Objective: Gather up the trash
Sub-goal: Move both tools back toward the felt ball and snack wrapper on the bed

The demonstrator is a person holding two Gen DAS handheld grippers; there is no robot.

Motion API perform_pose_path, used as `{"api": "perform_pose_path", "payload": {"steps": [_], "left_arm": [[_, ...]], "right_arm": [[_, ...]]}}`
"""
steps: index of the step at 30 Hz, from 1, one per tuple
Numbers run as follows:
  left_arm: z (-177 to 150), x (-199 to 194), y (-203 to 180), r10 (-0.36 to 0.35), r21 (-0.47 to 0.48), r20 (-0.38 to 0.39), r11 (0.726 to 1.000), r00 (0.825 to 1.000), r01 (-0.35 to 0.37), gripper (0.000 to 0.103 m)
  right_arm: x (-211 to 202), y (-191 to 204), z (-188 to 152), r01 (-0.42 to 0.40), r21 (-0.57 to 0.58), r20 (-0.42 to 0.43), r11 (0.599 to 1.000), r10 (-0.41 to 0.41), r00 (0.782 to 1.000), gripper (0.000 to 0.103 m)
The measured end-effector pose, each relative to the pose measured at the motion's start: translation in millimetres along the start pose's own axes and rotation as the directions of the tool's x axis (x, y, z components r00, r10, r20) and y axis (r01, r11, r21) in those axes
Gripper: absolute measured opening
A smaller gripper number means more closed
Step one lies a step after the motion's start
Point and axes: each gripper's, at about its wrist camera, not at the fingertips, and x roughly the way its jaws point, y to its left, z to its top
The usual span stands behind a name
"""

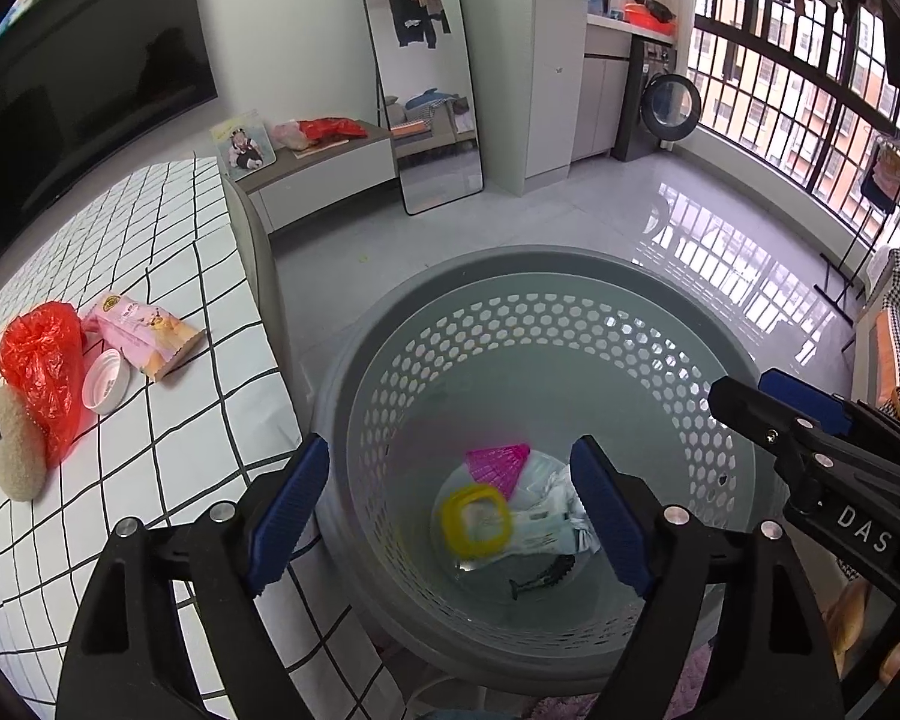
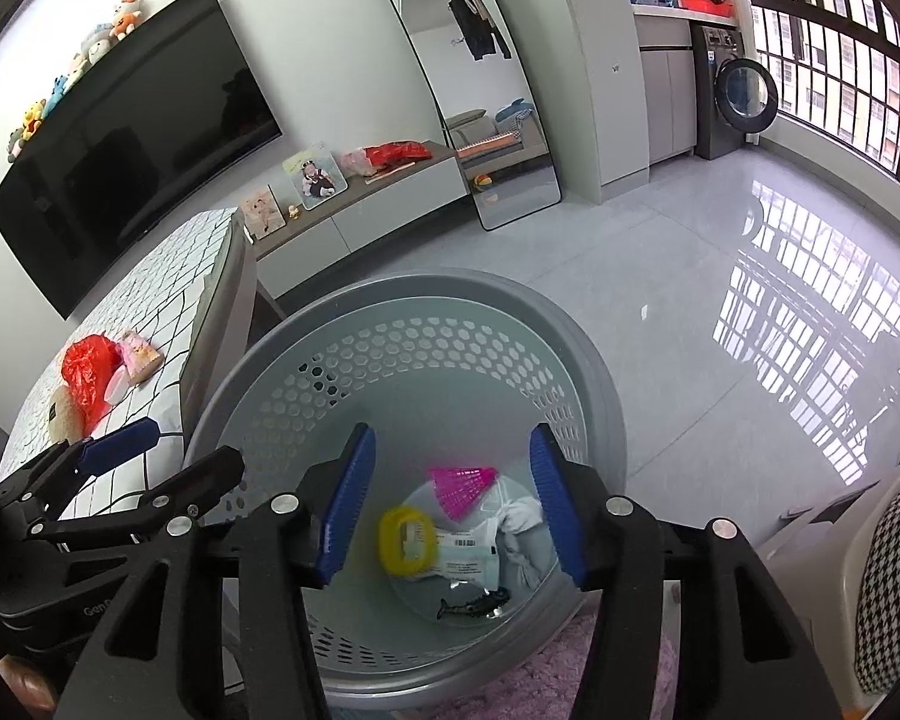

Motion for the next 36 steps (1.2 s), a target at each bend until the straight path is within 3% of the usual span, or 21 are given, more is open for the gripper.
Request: {"api": "perform_pose_path", "payload": {"steps": [11,36], "left_arm": [[0.5,-1.3,2.1,0.002,-0.006,0.004,1.0,1.0,-0.002,0.081],[-3.0,-21.3,13.7,0.038,-0.044,0.057,0.998,0.998,-0.036,0.085]], "right_arm": [[0.3,4.0,-2.0,0.001,-0.003,-0.007,1.0,-0.001,1.0,0.052],[-21.0,19.8,-10.0,0.076,-0.03,0.07,0.997,-0.073,0.995,0.071]]}}
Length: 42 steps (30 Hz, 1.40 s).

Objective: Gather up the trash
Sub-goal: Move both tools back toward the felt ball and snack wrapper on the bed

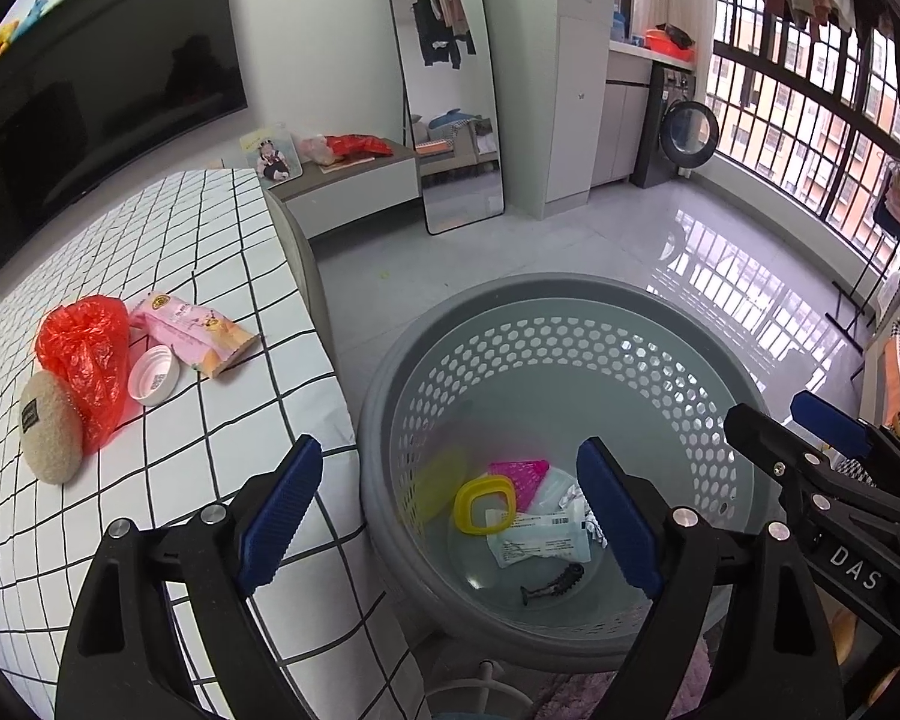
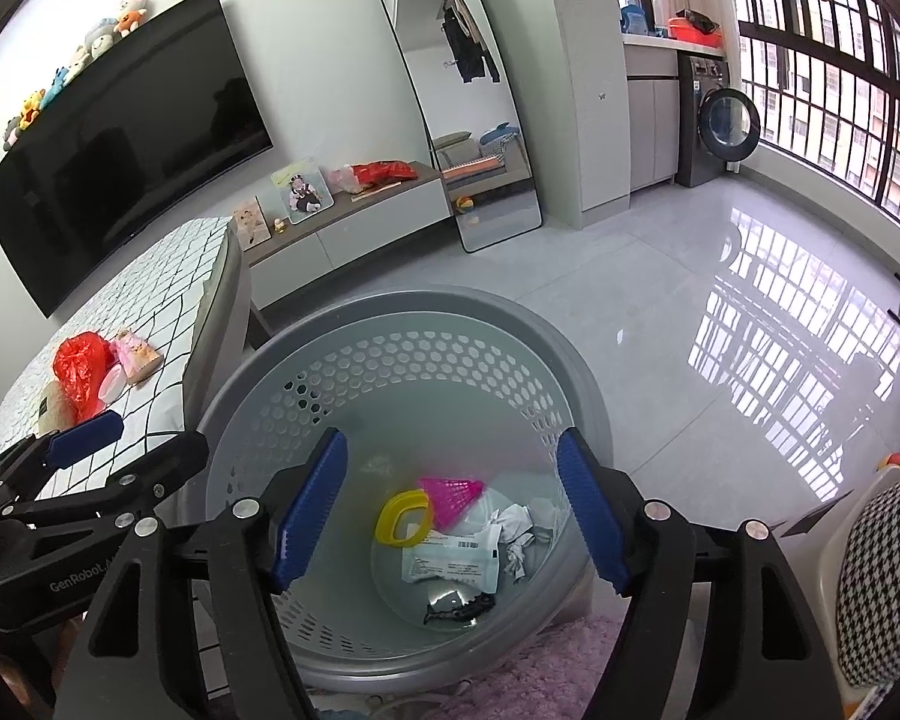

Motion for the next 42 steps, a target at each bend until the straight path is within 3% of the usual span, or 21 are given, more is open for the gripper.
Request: {"api": "perform_pose_path", "payload": {"steps": [11,29,42], "left_arm": [[-3.7,-19.0,5.8,0.011,-0.015,0.04,1.0,0.999,-0.011,0.087],[-16.9,-42.6,36.7,0.039,-0.073,0.08,0.997,0.996,-0.034,0.087],[-26.7,-57.9,75.3,0.098,-0.149,0.102,0.985,0.99,-0.082,0.087]], "right_arm": [[-13.7,7.1,-2.3,0.007,0.005,0.023,1.0,-0.007,1.0,0.083],[-15.9,42.5,-9.1,0.028,-0.031,-0.002,0.999,-0.028,1.0,0.085],[-19.2,75.6,-6.8,0.087,-0.068,0.07,0.994,-0.082,0.994,0.086]]}}
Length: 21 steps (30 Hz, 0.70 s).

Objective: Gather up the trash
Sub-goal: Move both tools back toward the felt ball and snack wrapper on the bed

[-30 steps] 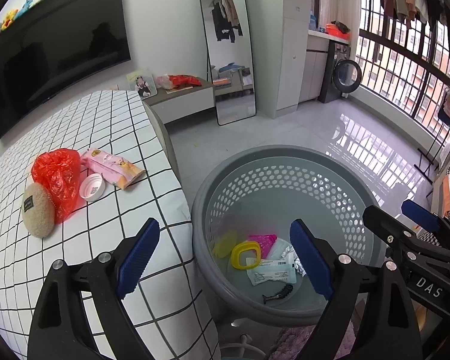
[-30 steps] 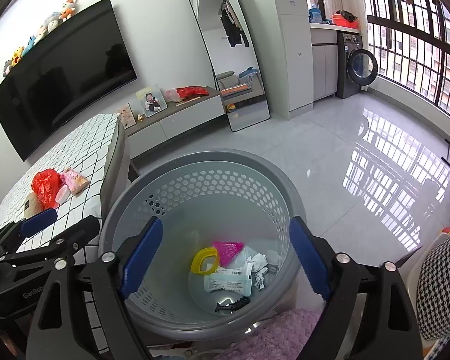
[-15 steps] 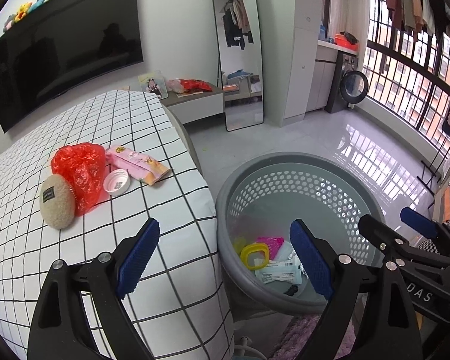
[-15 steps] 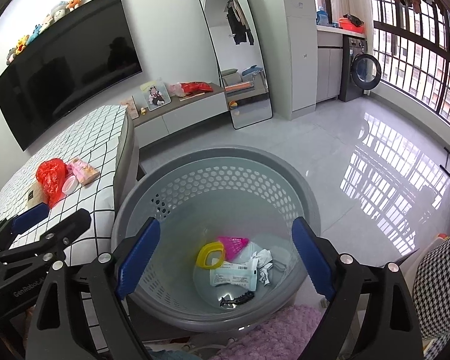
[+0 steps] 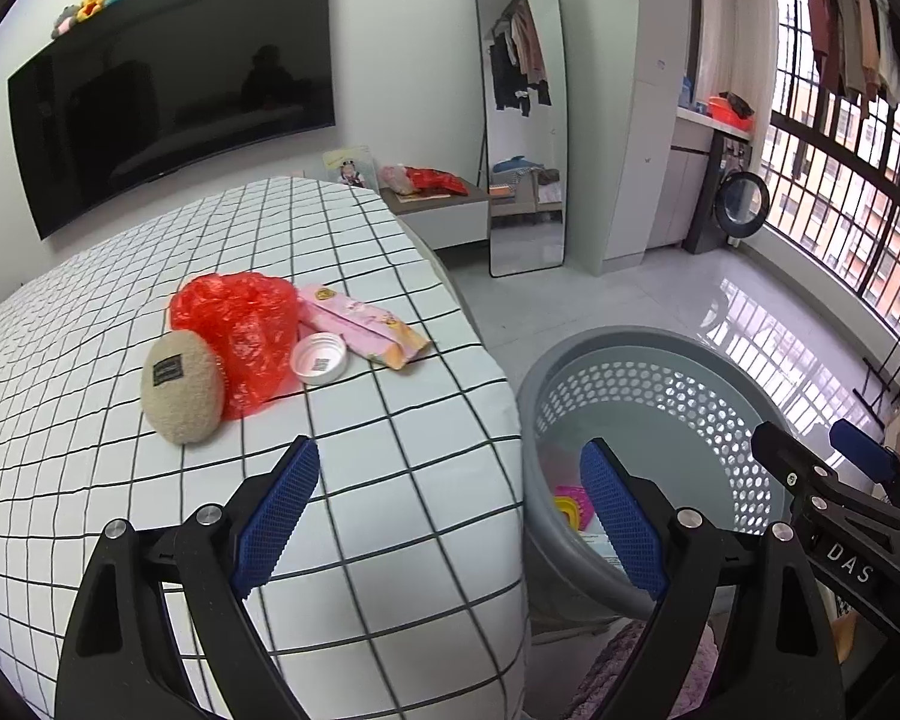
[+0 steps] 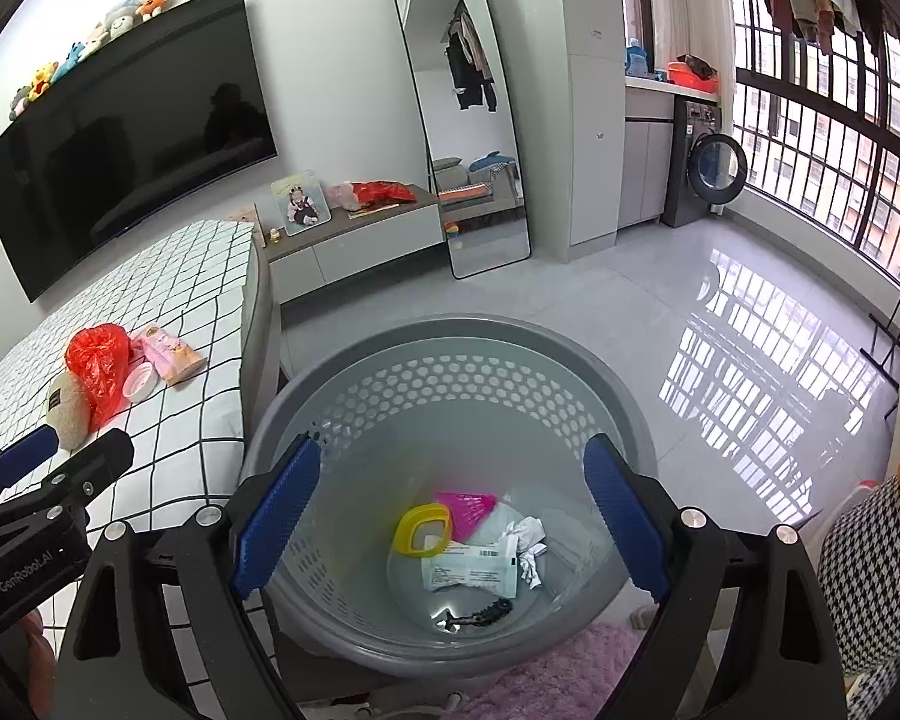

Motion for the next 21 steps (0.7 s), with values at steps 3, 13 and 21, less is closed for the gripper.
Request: {"api": "perform_pose_path", "payload": {"steps": [3,13,21], "left_arm": [[-0.8,-4.1,12.6,0.014,-0.019,0.006,1.0,1.0,-0.014,0.087],[-5.0,-16.6,63.4,0.1,-0.108,0.011,0.989,0.995,-0.098,0.088],[-9.3,-10.4,111.8,0.167,-0.189,-0.044,0.967,0.985,-0.173,0.088]], "right_arm": [[-2.2,7.1,2.1,-0.008,-0.017,0.01,1.0,0.008,1.0,0.086],[2.1,52.0,13.7,-0.079,-0.09,0.033,0.993,0.082,0.996,0.086],[18.9,89.7,26.1,-0.157,-0.152,0.009,0.976,0.161,0.987,0.086]]}}
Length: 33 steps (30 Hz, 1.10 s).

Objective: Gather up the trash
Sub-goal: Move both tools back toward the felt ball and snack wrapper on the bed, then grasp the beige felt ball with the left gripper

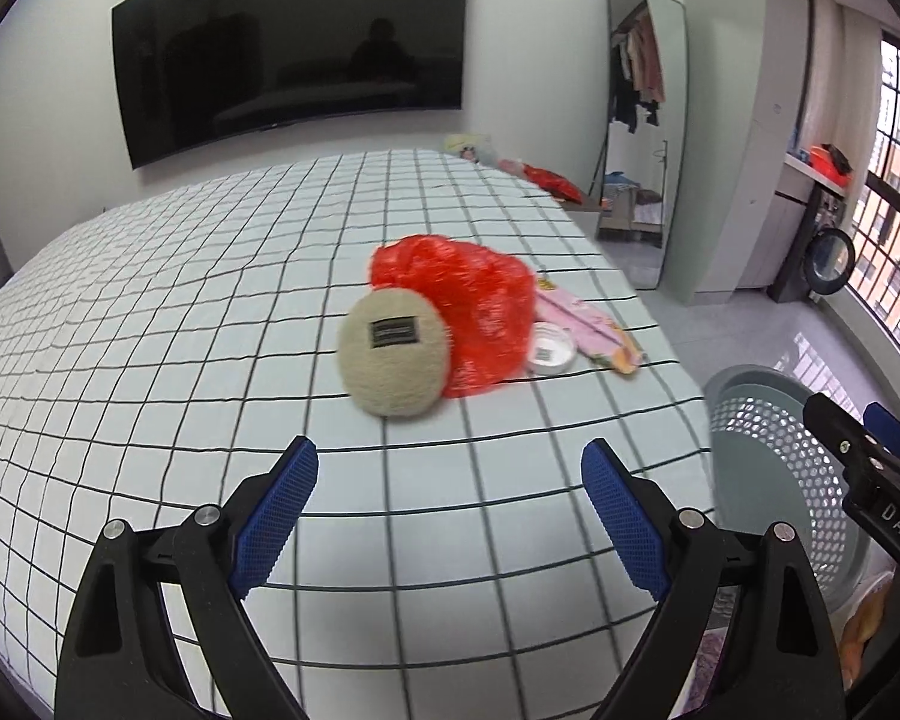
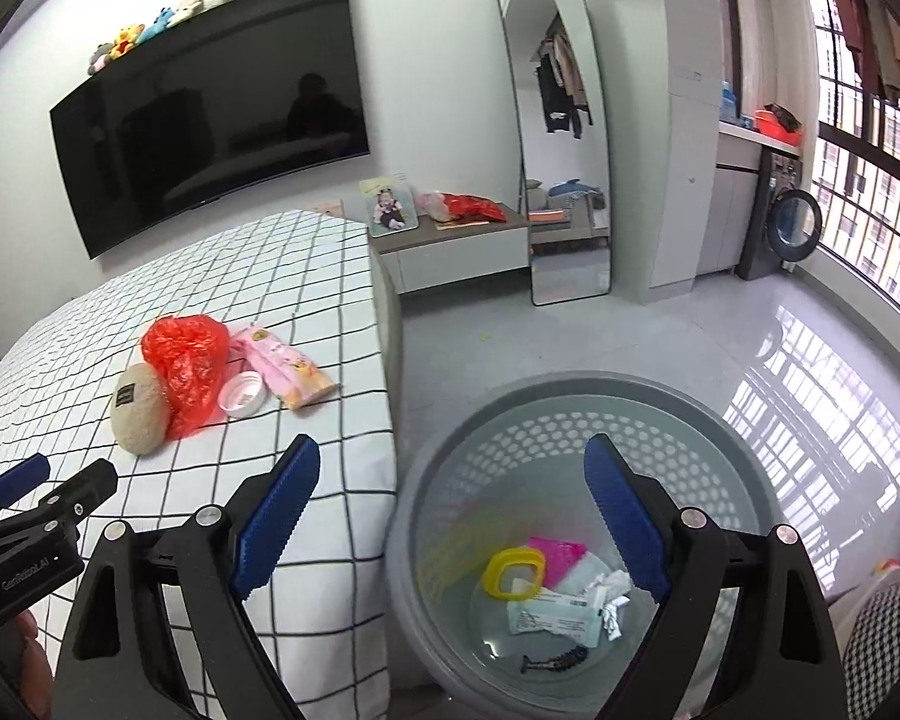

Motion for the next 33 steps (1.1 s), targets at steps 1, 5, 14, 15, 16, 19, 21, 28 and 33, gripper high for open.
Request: {"api": "perform_pose_path", "payload": {"steps": [1,5,14,15,16,19,21,28,33], "left_arm": [[1.6,2.8,6.0,0.005,-0.012,-0.007,1.0,1.0,-0.005,0.088],[8.3,11.4,21.3,0.032,-0.039,-0.017,0.999,0.999,-0.033,0.088],[30.7,44.0,38.9,0.05,-0.058,-0.062,0.997,0.997,-0.054,0.088],[32.7,49.4,39.8,0.049,-0.058,-0.071,0.997,0.996,-0.053,0.088],[34.9,53.4,40.8,0.048,-0.058,-0.077,0.997,0.996,-0.052,0.088],[38.3,65.6,41.1,0.042,-0.053,-0.096,0.998,0.994,-0.047,0.088],[40.1,71.5,39.3,0.031,-0.05,-0.104,0.998,0.994,-0.036,0.088],[47.8,86.3,36.1,0.013,-0.048,-0.132,0.999,0.991,-0.02,0.088],[50.2,99.1,37.7,0.023,-0.044,-0.15,0.999,0.988,-0.03,0.088]], "right_arm": [[3.1,2.9,0.7,-0.01,-0.004,-0.008,1.0,0.01,1.0,0.086],[22.3,18.9,6.0,-0.049,-0.038,-0.05,0.998,0.047,0.998,0.086],[46.8,35.9,18.9,-0.114,-0.069,-0.092,0.991,0.107,0.99,0.086],[50.4,37.1,20.4,-0.123,-0.066,-0.103,0.99,0.116,0.988,0.086],[52.4,37.6,20.3,-0.128,-0.065,-0.109,0.99,0.12,0.987,0.086],[58.8,40.2,21.7,-0.136,-0.067,-0.129,0.988,0.127,0.983,0.086],[61.6,41.8,22.6,-0.14,-0.066,-0.136,0.988,0.13,0.982,0.086],[70.7,43.0,25.9,-0.142,-0.053,-0.154,0.988,0.132,0.979,0.086],[77.2,46.3,27.9,-0.159,-0.043,-0.17,0.986,0.15,0.974,0.086]]}}
